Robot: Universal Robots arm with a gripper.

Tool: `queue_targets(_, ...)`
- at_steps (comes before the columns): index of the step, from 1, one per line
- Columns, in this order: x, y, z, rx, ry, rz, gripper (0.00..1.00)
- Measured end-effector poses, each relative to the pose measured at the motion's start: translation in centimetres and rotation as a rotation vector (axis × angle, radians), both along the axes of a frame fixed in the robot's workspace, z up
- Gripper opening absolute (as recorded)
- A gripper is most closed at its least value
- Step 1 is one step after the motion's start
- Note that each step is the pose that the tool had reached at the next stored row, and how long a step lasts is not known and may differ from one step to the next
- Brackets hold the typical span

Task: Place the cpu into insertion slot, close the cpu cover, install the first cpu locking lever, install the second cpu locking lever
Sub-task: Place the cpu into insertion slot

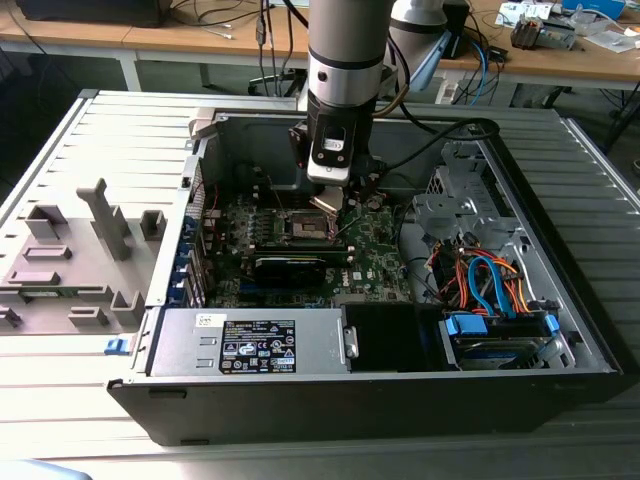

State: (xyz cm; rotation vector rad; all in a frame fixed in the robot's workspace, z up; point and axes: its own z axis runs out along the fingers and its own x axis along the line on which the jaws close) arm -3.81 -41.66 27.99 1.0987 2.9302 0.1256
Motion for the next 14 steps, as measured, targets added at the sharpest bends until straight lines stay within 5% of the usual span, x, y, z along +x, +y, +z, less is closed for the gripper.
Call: queue_targets(14,0.00,0.00,0.00,-0.0001,0.0000,-0.020,0.55)
